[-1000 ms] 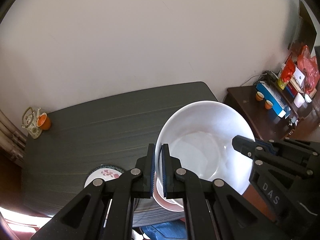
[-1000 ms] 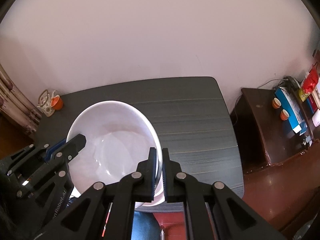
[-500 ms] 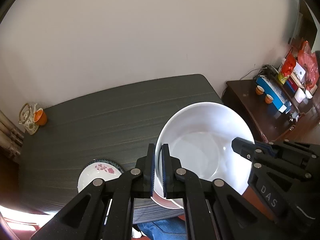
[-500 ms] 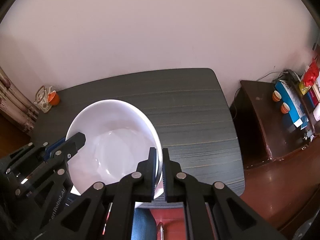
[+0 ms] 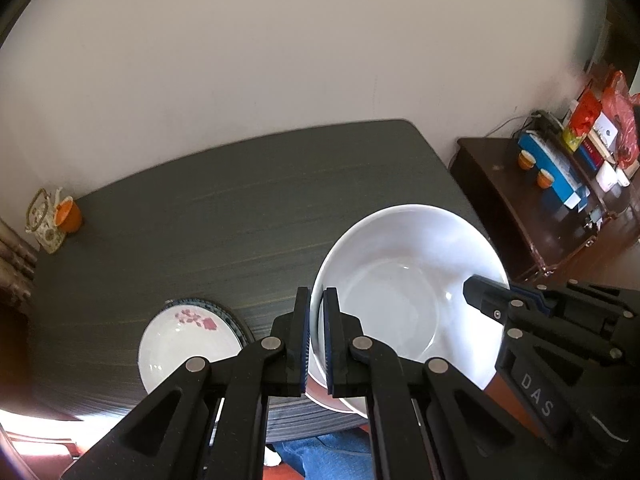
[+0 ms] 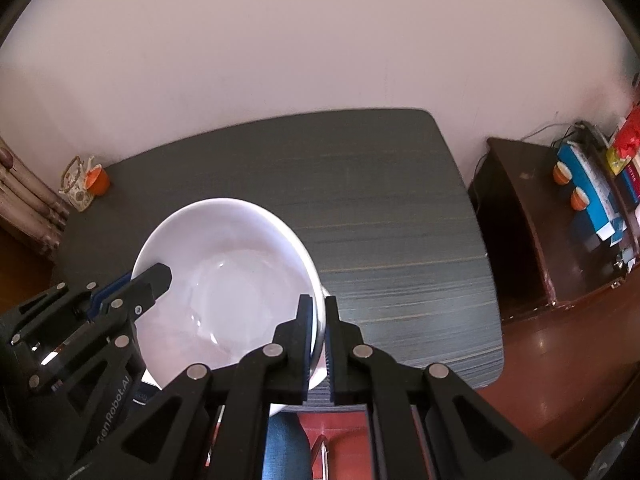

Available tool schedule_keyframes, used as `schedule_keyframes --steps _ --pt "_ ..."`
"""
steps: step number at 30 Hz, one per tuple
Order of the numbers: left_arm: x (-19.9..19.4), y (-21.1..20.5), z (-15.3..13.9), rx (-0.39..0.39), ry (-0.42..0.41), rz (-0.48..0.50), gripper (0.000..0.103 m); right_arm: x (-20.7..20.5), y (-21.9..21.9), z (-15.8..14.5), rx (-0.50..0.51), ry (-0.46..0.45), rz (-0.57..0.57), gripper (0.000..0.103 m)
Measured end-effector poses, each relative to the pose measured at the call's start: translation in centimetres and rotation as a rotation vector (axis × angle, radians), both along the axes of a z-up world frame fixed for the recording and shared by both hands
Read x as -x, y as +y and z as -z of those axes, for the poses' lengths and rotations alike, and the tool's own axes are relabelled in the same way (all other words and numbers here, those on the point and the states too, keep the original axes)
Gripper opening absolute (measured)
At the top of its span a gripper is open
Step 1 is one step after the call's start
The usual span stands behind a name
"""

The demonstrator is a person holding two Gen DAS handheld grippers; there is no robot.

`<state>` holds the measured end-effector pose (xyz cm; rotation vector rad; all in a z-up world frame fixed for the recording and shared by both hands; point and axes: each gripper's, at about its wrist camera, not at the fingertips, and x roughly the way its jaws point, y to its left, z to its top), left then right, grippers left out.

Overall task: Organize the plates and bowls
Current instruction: 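Lower the small bowl into the white bowl and open both grippers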

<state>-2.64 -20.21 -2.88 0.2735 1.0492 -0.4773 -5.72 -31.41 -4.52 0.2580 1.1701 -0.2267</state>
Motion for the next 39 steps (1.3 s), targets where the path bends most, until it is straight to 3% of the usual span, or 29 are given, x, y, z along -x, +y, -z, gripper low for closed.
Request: schedule_keyframes --steps 20,39 --pt "-2.1 0.1 8.8 -0.042 0.110 -0.011 0.004 -1.4 -0.2 10.0 -0.069 0.110 0.004 0.006" --pt "-2.4 0.1 11.6 -0.054 0.138 -0.017 0.004 -2.2 0.0 12.8 -0.095 0.139 0.011 0.006"
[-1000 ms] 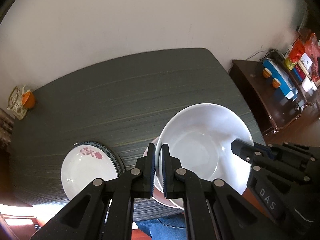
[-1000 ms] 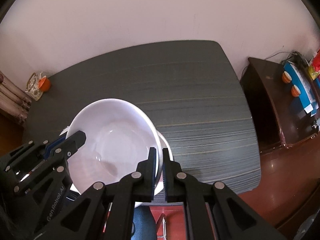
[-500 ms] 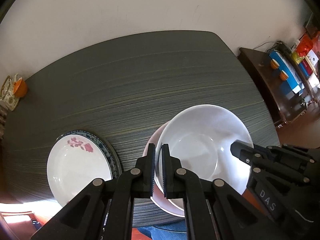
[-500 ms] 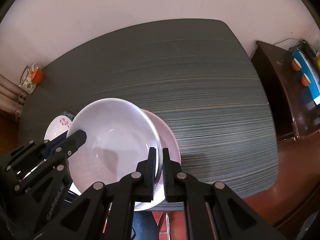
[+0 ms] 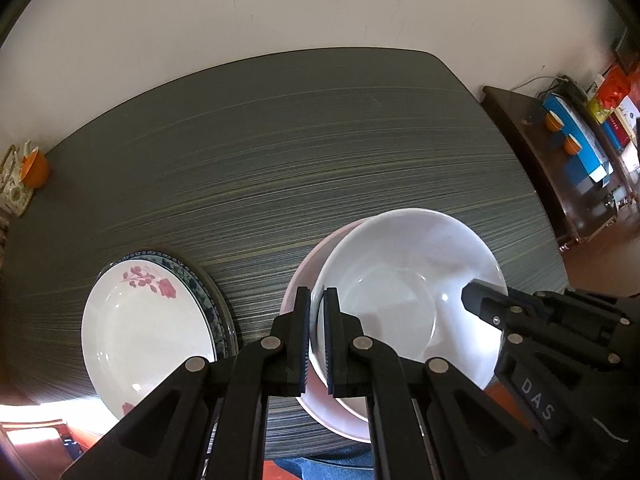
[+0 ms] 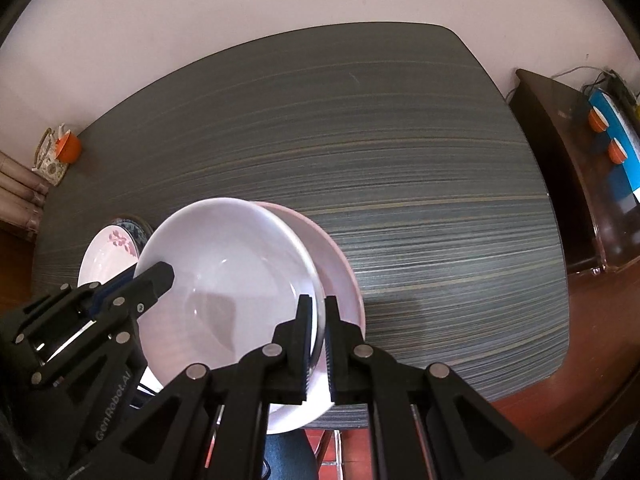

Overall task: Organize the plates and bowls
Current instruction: 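Lower the small bowl into the white bowl and open both grippers, then withdraw both grippers upward from the bowl stack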

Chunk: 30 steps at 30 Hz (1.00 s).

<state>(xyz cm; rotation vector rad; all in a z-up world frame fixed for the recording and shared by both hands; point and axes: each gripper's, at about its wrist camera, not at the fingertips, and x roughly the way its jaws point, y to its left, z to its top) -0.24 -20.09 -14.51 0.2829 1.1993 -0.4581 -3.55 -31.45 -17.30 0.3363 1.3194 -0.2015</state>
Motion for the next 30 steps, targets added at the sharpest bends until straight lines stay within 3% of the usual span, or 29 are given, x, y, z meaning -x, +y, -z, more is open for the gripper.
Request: schedule_keyframes --steps 24,27,29,30 --pt "0.2 0.3 1.2 -0.012 -0.002 -0.003 0.004 0.7 -0.3 0.3 -0.024 -0.023 -0.003 0.009" --pt "-0.1 0.8 0.4 0.034 -0.015 -0.030 0.016 1.0 -0.5 0.0 -0.035 -0.030 0.000 0.009" --pt "-0.4 1.5 -0.7 0.059 -0.026 -0.041 0.030 1.3 -0.6 -0.7 -0.034 -0.043 -0.002 0.009" --pt "-0.7 2.1 -1.7 0.092 -0.039 -0.055 0.043 1.6 -0.8 -1.3 -0.035 -0.057 0.001 0.009"
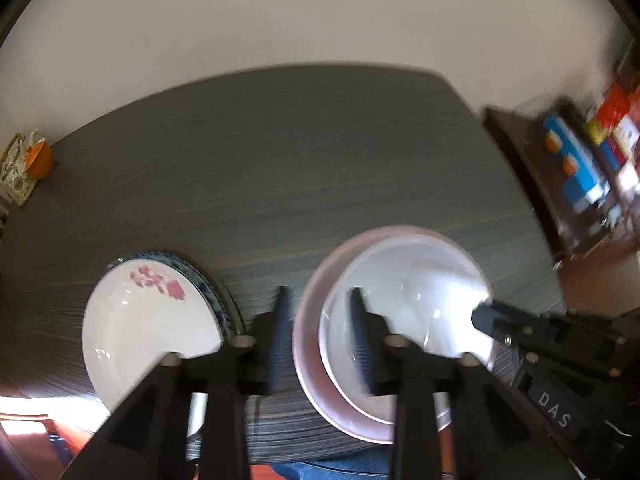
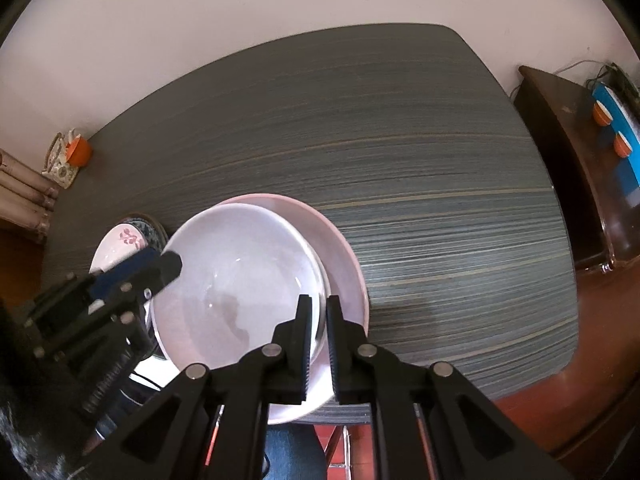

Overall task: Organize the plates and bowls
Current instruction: 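Withdraw both grippers upward from the bowl stack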

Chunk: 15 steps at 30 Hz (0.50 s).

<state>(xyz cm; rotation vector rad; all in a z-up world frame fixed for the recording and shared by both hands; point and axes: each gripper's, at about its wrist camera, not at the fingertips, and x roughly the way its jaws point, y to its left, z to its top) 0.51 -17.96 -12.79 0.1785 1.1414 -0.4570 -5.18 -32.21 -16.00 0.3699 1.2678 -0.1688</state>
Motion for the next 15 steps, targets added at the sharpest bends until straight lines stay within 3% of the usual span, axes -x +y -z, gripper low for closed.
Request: schedule_keyframes --steps 2,8,15 --pt "-0.6 1.0 -1.6 0.028 -0.028 -0.017 0.046 0.5 -0.3 -1.3 0.001 -0.031 0.004 0.009" --pt "-1.6 3.4 -5.0 0.003 -0.076 -0.052 0.044 1.4 -0.8 -4.1 0.038 -0.054 0.004 0.009" --pt "-1.6 4.8 -4.8 -0.023 -0.042 -0.064 0.044 2.1 -0.7 -5.2 0.072 -0.043 0.010 0.009"
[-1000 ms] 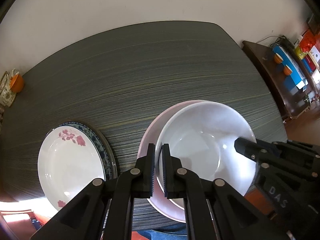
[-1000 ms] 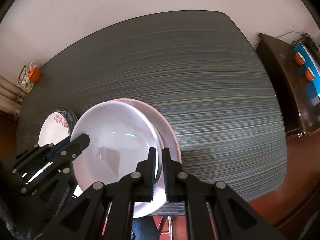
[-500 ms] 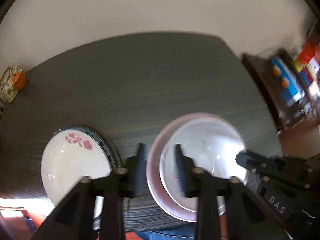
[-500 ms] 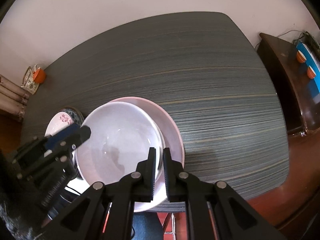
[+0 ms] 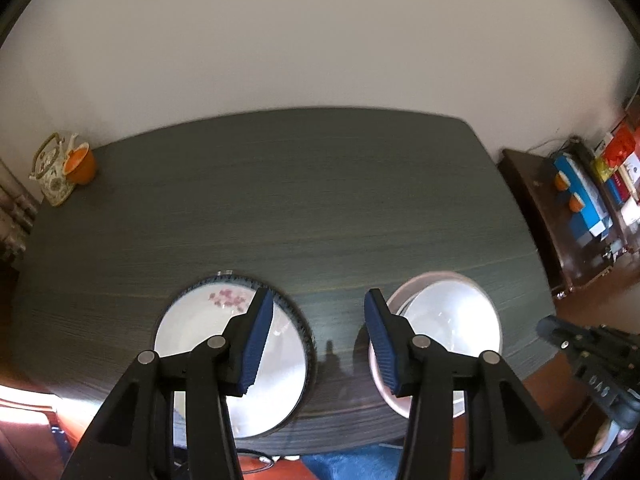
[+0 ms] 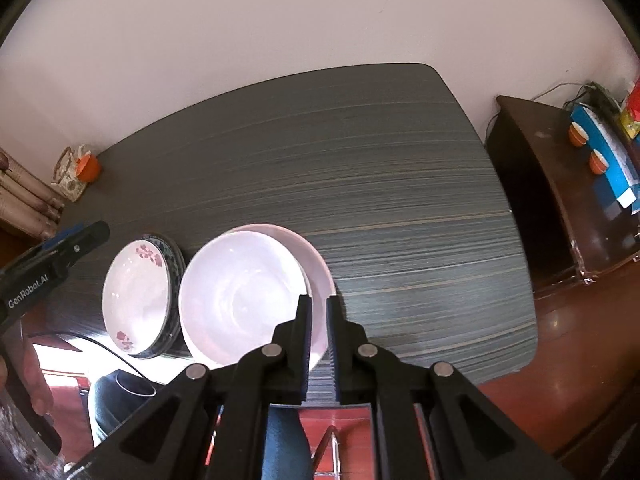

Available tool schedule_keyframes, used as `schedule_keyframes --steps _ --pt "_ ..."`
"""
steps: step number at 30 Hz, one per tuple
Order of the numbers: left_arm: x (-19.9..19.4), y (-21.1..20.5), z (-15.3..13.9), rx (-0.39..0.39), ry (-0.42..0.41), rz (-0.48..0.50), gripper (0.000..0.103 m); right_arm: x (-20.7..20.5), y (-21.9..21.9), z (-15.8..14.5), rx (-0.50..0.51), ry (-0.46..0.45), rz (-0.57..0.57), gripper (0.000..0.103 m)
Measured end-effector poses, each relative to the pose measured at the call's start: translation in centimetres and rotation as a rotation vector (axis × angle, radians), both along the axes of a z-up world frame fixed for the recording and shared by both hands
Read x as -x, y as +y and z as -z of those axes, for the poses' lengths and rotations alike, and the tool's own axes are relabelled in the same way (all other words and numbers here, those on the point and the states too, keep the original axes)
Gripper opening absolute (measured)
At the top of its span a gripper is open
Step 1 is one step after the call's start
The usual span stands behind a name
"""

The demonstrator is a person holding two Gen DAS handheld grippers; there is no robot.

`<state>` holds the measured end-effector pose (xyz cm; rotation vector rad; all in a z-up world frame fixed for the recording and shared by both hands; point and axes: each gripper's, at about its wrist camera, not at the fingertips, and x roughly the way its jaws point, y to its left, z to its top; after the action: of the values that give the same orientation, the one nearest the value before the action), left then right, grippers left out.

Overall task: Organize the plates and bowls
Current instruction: 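Withdraw both grippers upward from the bowl stack, then grasp the bowl stack rim with both grippers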

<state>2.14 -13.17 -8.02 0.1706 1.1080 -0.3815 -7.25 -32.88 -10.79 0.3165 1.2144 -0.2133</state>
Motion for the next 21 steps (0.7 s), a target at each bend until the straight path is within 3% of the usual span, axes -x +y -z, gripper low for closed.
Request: schedule_keyframes --steps 3,10,21 --pt "0.1 0.0 2.0 -0.022 0.069 0.021 0.044 0.2 -0.6 1.0 0.011 0.017 0.009 0.009" --pt "0.0 -0.4 5.3 -0.040 0.113 0.020 0.043 0.3 -1.7 3.6 -0.007 0.060 0.021 0.009" --pt "0.0 0.6 6.3 0.048 0.151 0.037 0.043 0.6 -2.7 6.5 -0.055 0.078 -0.002 0.010"
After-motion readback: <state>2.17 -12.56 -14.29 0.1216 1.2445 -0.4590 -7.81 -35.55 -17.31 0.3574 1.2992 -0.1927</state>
